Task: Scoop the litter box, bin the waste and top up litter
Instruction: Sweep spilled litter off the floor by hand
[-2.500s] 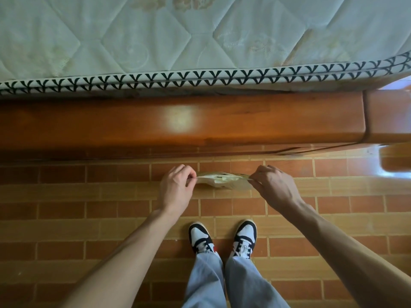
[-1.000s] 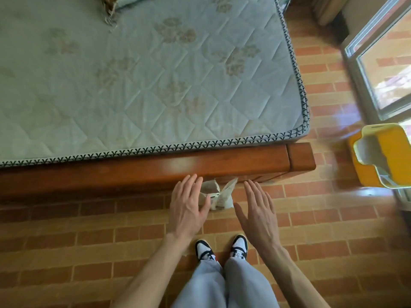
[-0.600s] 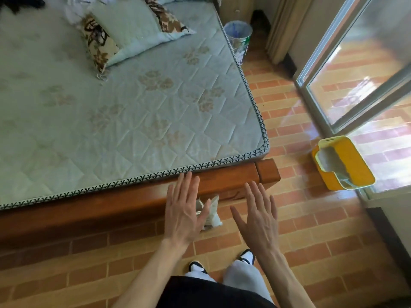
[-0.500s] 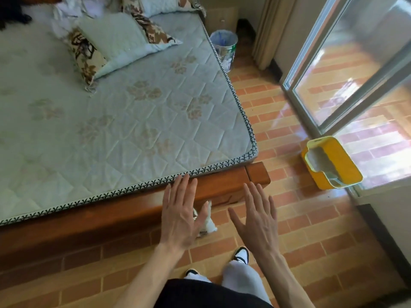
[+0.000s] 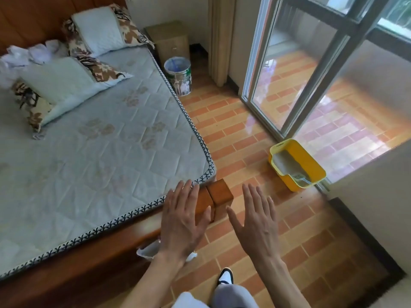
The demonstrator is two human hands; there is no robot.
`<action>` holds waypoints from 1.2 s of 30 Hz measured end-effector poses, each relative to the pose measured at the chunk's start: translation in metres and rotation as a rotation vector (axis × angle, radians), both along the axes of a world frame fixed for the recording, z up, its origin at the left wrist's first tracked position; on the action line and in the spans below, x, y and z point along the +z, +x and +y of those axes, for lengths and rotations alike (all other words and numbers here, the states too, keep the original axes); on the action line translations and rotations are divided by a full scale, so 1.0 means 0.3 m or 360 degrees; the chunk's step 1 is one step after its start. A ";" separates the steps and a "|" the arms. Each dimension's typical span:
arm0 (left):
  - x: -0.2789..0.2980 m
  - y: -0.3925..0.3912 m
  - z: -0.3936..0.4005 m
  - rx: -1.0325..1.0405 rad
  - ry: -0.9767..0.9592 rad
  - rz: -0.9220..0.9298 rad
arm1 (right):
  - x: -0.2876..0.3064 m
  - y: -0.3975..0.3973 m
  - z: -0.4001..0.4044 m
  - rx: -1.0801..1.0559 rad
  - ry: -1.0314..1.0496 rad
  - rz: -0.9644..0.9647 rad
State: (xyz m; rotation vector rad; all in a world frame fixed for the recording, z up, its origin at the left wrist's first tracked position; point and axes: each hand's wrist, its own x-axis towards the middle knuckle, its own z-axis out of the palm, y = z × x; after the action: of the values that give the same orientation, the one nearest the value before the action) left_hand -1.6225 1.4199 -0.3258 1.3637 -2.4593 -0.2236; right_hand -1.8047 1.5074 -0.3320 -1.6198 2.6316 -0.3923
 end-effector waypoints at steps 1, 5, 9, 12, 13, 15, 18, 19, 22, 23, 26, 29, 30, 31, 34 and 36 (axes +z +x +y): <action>0.008 -0.041 -0.005 -0.0013 -0.0001 -0.0004 | 0.003 -0.031 0.003 -0.0026 0.0003 -0.0002; 0.023 -0.204 -0.023 -0.0142 0.0005 0.0016 | 0.010 -0.145 0.015 -0.0128 0.0011 -0.0020; 0.015 -0.357 -0.064 -0.0285 -0.0014 0.0066 | 0.023 -0.258 0.009 -0.0277 -0.0001 -0.0035; 0.011 -0.477 -0.118 -0.0387 -0.0043 0.0099 | 0.033 -0.354 -0.020 -0.0400 -0.0078 -0.0043; 0.008 -0.515 -0.140 -0.0421 -0.0047 0.0099 | 0.038 -0.386 -0.035 -0.0436 -0.0098 -0.0043; 0.001 -0.585 -0.191 -0.0477 -0.0050 0.0081 | 0.043 -0.447 -0.066 -0.0498 -0.0123 -0.0044; -0.001 -0.685 -0.281 -0.0541 -0.0094 0.0093 | 0.051 -0.526 -0.113 -0.0564 -0.0173 -0.0023; 0.001 -0.721 -0.312 -0.0562 -0.0110 0.0113 | 0.054 -0.553 -0.130 -0.0571 -0.0178 -0.0009; 0.002 -0.821 -0.391 -0.0601 -0.0124 0.0198 | 0.055 -0.642 -0.178 -0.0588 -0.0158 0.0030; -0.001 -0.851 -0.411 -0.0615 -0.0121 0.0213 | 0.055 -0.672 -0.192 -0.0602 -0.0158 0.0041; -0.016 -0.937 -0.462 -0.0659 -0.0098 0.0223 | 0.055 -0.759 -0.229 -0.0642 -0.0190 0.0063; -0.029 -1.010 -0.494 -0.0675 -0.0067 0.0242 | 0.057 -0.835 -0.255 -0.0642 -0.0231 0.0058; -0.034 -1.034 -0.502 -0.0674 -0.0053 0.0253 | 0.055 -0.861 -0.264 -0.0634 -0.0238 0.0069; -0.040 -1.058 -0.510 -0.0668 -0.0039 0.0259 | 0.049 -0.887 -0.272 -0.0626 -0.0236 0.0075; -0.064 -1.130 -0.526 -0.0635 -0.0009 0.0258 | 0.020 -0.976 -0.286 -0.0606 -0.0209 0.0051; -0.087 -1.185 -0.532 -0.0600 0.0005 0.0266 | -0.008 -1.040 -0.300 -0.0572 -0.0189 0.0024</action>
State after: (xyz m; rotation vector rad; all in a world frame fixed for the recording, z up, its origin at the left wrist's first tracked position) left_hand -1.9780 1.2603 -0.3520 0.8325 -2.5503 -0.4090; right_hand -2.1167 1.4175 -0.3344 -1.1704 2.9637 -0.5573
